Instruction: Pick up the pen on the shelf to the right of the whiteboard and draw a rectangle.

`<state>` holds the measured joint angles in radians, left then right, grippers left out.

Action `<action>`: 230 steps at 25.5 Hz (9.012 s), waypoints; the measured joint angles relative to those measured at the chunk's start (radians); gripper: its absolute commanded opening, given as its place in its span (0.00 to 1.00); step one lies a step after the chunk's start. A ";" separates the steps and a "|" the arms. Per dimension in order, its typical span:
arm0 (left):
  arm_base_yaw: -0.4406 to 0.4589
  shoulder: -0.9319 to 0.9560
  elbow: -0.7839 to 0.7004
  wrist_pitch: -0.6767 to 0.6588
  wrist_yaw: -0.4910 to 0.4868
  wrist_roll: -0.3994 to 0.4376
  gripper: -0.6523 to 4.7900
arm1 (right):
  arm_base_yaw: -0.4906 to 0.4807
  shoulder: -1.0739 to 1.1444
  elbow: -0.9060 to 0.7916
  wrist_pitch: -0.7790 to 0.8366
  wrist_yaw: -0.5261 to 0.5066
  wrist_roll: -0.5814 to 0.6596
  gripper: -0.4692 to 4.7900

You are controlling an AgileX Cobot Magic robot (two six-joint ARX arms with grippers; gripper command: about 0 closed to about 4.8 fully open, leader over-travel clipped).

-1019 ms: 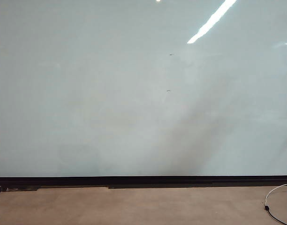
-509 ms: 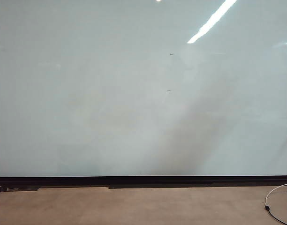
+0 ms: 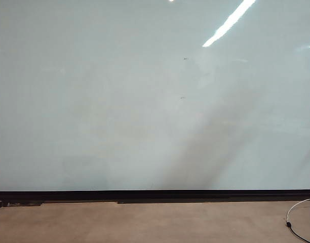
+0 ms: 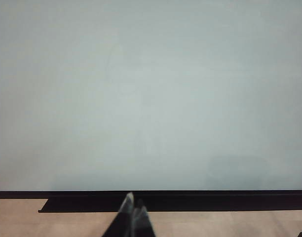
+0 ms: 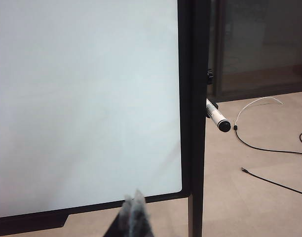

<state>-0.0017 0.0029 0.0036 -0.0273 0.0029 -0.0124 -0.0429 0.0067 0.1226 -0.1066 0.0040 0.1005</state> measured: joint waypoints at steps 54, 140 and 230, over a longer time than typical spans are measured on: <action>0.000 0.000 0.000 0.000 0.000 0.000 0.11 | -0.362 0.890 0.101 0.689 -0.331 -0.113 0.08; 0.000 0.000 0.000 0.000 0.000 0.000 0.11 | -0.418 1.962 0.551 1.501 -0.669 0.045 0.64; 0.000 0.000 0.000 0.000 0.000 0.000 0.11 | -0.492 1.886 0.561 1.477 -0.630 0.067 0.08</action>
<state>-0.0017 0.0029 0.0036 -0.0273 0.0032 -0.0124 -0.5350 1.8931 0.6834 1.3701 -0.6258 0.1673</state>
